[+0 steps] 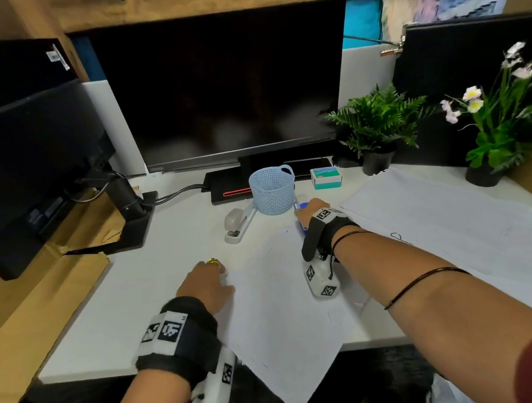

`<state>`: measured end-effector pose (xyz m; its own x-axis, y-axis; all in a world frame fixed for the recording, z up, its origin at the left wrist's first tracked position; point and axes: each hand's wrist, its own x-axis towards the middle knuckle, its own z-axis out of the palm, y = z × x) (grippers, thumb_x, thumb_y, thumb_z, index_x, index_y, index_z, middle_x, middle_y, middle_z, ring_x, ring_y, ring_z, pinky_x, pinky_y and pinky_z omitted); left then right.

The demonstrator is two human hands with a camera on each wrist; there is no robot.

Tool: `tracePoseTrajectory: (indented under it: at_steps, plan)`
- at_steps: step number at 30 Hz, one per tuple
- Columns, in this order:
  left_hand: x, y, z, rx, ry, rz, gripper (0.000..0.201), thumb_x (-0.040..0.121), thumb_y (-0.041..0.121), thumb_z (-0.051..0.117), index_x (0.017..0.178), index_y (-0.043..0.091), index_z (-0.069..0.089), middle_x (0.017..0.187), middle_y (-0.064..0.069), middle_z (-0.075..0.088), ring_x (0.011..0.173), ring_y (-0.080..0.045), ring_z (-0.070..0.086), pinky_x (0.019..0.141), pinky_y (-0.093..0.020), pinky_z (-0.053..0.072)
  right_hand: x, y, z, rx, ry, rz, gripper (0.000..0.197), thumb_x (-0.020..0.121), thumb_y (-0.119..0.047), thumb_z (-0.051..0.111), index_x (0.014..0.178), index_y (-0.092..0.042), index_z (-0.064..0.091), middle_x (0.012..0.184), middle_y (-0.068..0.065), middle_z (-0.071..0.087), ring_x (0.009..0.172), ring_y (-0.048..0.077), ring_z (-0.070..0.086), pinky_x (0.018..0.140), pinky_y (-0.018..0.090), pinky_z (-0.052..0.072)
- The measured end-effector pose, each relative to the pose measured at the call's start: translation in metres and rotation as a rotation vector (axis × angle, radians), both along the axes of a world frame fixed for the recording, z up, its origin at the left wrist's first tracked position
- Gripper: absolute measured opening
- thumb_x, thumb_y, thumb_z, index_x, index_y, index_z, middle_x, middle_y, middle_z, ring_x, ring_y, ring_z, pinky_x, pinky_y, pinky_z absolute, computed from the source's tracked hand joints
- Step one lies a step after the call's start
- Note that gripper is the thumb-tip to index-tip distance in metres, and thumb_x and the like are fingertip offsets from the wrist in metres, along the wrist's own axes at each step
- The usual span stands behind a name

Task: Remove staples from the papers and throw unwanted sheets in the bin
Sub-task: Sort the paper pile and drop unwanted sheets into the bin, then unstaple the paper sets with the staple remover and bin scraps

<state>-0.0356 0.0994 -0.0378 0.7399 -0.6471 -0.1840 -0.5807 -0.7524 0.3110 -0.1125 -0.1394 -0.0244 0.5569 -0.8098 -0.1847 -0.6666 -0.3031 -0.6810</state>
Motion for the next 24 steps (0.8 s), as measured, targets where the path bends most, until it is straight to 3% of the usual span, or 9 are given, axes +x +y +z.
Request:
tracePoseTrajectory:
  at_steps: [3, 5, 9, 12, 14, 16, 19, 21, 24]
  plan:
    - [0.016, -0.002, 0.016, 0.015, 0.027, 0.045, 0.039, 0.090, 0.031, 0.059, 0.125, 0.015, 0.049, 0.126, -0.007, 0.052, 0.115, -0.022, 0.051, 0.097, -0.029, 0.040, 0.015, -0.012, -0.005, -0.036, 0.167, 0.017, 0.020, 0.090, -0.024, 0.055, 0.098, -0.006, 0.054, 0.116, 0.016, 0.054, 0.095, 0.027, 0.052, 0.078, 0.032, 0.042]
    - [0.026, -0.011, 0.027, -0.007, 0.042, 0.083, 0.041, 0.090, 0.030, 0.060, 0.126, 0.014, 0.049, 0.128, -0.008, 0.051, 0.117, -0.023, 0.051, 0.098, -0.030, 0.040, 0.020, -0.015, -0.001, -0.034, 0.222, 0.032, 0.036, 0.088, -0.028, 0.060, 0.113, -0.003, 0.052, 0.123, 0.016, 0.054, 0.108, 0.029, 0.054, 0.084, 0.033, 0.044]
    - [0.041, -0.036, 0.035, -0.040, 0.078, 0.086, 0.054, 0.088, 0.027, 0.062, 0.136, 0.012, 0.041, 0.137, -0.010, 0.043, 0.124, -0.025, 0.046, 0.104, -0.033, 0.036, 0.017, -0.015, 0.004, -0.032, 0.325, 0.066, 0.066, 0.085, -0.037, 0.063, 0.133, -0.002, 0.036, 0.136, 0.016, 0.040, 0.125, 0.030, 0.042, 0.100, 0.035, 0.037]
    - [0.048, -0.058, 0.030, -0.066, 0.115, 0.098, 0.070, 0.086, 0.030, 0.064, 0.143, 0.009, 0.030, 0.141, -0.012, 0.036, 0.127, -0.028, 0.042, 0.107, -0.034, 0.034, 0.017, -0.009, 0.011, -0.155, 0.239, -0.009, 0.070, 0.081, -0.033, 0.069, 0.134, -0.005, 0.033, 0.137, 0.015, 0.036, 0.127, 0.029, 0.036, 0.102, 0.035, 0.034]
    - [0.052, -0.074, 0.026, -0.122, 0.157, 0.137, 0.065, 0.084, 0.034, 0.067, 0.137, 0.007, 0.039, 0.133, -0.013, 0.043, 0.120, -0.030, 0.047, 0.100, -0.034, 0.038, 0.021, 0.001, 0.018, -0.321, 0.109, -0.022, 0.062, 0.081, -0.024, 0.068, 0.132, -0.009, 0.037, 0.133, 0.010, 0.037, 0.123, 0.026, 0.036, 0.101, 0.033, 0.036]
    - [0.058, -0.088, 0.020, -0.199, 0.195, 0.180, 0.048, 0.080, 0.034, 0.070, 0.116, 0.007, 0.054, 0.114, -0.014, 0.055, 0.105, -0.031, 0.056, 0.085, -0.031, 0.044, 0.029, 0.011, 0.027, -0.445, 0.053, 0.104, 0.047, 0.083, -0.016, 0.062, 0.127, -0.011, 0.043, 0.129, 0.009, 0.041, 0.119, 0.024, 0.039, 0.098, 0.030, 0.036]
    - [0.063, -0.098, 0.016, -0.237, 0.230, 0.224, 0.032, 0.079, 0.024, 0.070, 0.104, 0.008, 0.058, 0.103, -0.011, 0.061, 0.093, -0.030, 0.059, 0.077, -0.030, 0.045, 0.050, 0.022, 0.031, -0.345, -0.002, 0.456, 0.032, 0.085, 0.001, 0.050, 0.116, -0.008, 0.055, 0.129, 0.011, 0.046, 0.122, 0.025, 0.041, 0.098, 0.030, 0.036]
    - [0.065, -0.099, 0.016, -0.260, 0.249, 0.244, 0.024, 0.080, 0.016, 0.066, 0.102, 0.011, 0.058, 0.099, -0.009, 0.062, 0.090, -0.030, 0.060, 0.076, -0.030, 0.047, 0.067, 0.023, 0.027, -0.343, 0.044, 0.666, 0.043, 0.083, 0.009, 0.047, 0.123, -0.007, 0.054, 0.133, 0.011, 0.044, 0.127, 0.026, 0.039, 0.104, 0.032, 0.035]
    - [0.070, -0.092, 0.014, -0.303, 0.242, 0.231, 0.019, 0.080, 0.007, 0.058, 0.097, 0.015, 0.061, 0.091, -0.006, 0.065, 0.081, -0.026, 0.060, 0.072, -0.028, 0.047, 0.086, 0.025, 0.019, -0.393, 0.207, 0.849, 0.064, 0.085, 0.009, 0.050, 0.144, -0.010, 0.032, 0.151, 0.010, 0.027, 0.140, 0.025, 0.023, 0.115, 0.033, 0.019]
